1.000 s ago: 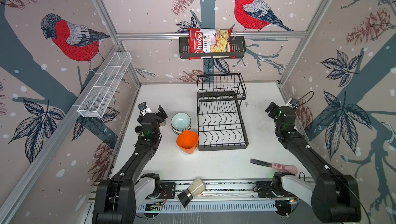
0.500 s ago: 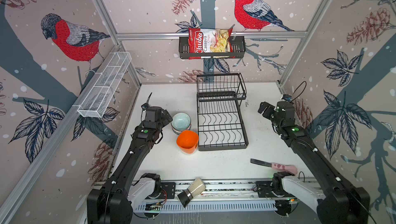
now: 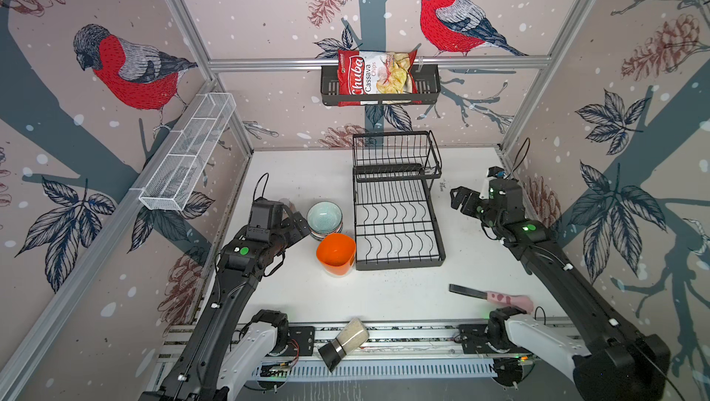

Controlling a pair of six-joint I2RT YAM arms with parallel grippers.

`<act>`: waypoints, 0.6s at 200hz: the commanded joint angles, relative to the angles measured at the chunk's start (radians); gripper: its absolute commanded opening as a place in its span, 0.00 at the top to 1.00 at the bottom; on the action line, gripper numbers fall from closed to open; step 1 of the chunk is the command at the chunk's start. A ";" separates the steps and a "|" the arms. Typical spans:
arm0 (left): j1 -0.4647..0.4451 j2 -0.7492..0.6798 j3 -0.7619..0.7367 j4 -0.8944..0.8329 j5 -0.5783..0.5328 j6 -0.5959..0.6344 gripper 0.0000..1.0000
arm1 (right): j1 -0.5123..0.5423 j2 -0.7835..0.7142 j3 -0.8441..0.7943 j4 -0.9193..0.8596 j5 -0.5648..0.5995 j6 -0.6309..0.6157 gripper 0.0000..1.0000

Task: Load the bowls into the dish rack
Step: 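Move the left gripper to the orange bowl while the right gripper rises toward the rack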

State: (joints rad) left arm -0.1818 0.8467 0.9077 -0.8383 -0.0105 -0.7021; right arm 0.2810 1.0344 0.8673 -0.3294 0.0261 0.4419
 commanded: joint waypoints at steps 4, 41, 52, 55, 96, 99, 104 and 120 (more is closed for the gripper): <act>-0.004 0.002 0.034 -0.116 0.060 0.024 0.05 | 0.017 0.010 0.019 -0.020 -0.032 -0.036 0.05; -0.047 0.037 -0.013 -0.127 0.074 0.019 0.08 | 0.028 0.028 0.021 -0.010 -0.082 -0.052 0.05; -0.082 0.053 -0.027 -0.119 0.063 0.005 0.09 | 0.032 0.032 0.022 -0.007 -0.099 -0.055 0.05; -0.096 0.058 -0.028 -0.116 0.058 -0.002 0.09 | 0.033 0.033 0.022 -0.006 -0.102 -0.054 0.05; -0.214 0.139 -0.015 -0.099 -0.014 -0.036 0.08 | 0.043 0.035 0.018 0.010 -0.136 -0.063 0.05; -0.220 0.145 -0.016 -0.095 -0.013 -0.036 0.08 | 0.042 0.036 0.018 0.011 -0.136 -0.064 0.05; -0.229 0.157 -0.016 -0.089 -0.011 -0.036 0.09 | 0.042 0.036 0.018 0.010 -0.138 -0.063 0.06; -0.257 0.195 -0.015 -0.079 -0.025 -0.036 0.11 | 0.044 0.040 0.015 0.009 -0.139 -0.068 0.06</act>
State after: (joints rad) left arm -0.4068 1.0035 0.8848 -0.9314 0.0032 -0.7261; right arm 0.3225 1.0702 0.8818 -0.3408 -0.0929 0.3908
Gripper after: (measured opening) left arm 0.911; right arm 0.943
